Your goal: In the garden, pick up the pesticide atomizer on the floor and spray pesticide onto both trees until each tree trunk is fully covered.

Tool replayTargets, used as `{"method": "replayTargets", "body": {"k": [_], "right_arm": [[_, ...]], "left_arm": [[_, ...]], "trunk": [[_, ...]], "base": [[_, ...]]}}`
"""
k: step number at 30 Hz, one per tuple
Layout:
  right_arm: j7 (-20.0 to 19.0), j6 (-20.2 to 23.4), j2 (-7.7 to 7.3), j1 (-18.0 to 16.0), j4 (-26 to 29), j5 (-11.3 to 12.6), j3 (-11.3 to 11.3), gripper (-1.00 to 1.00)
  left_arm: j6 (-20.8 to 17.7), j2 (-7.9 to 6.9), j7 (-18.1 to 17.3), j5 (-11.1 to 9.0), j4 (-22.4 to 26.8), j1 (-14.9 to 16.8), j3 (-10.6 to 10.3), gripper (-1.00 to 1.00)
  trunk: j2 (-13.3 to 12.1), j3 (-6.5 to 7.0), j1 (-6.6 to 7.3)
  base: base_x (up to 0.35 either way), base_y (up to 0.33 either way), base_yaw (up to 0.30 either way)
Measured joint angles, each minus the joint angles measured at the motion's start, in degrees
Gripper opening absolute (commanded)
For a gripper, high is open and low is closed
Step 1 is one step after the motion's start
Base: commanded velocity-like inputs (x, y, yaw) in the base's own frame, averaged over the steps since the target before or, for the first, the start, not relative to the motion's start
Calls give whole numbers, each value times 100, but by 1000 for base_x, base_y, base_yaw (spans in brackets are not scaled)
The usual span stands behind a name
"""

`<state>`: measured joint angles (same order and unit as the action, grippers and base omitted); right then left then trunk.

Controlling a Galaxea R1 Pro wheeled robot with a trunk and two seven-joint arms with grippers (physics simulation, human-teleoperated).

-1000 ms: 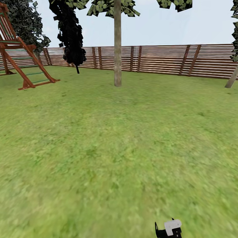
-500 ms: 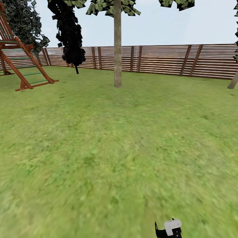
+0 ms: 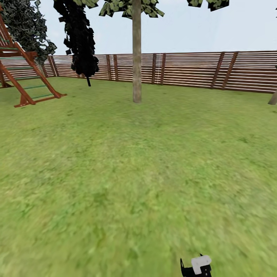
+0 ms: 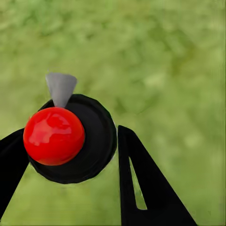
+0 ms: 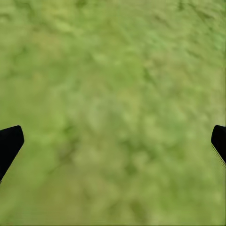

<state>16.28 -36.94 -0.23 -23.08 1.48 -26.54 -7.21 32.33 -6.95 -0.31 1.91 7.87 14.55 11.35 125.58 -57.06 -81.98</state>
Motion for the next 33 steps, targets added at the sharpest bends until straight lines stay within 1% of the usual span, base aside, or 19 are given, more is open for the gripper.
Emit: {"method": "replayTargets", "body": {"k": [33], "right_arm": [[0, 0, 1, 0, 0, 0, 0, 100]], "left_arm": [[8, -1, -7, -2, 1, 0, -19, -100]], "trunk": [[0, 0, 0]], "base": [[336, 0, 0]]}}
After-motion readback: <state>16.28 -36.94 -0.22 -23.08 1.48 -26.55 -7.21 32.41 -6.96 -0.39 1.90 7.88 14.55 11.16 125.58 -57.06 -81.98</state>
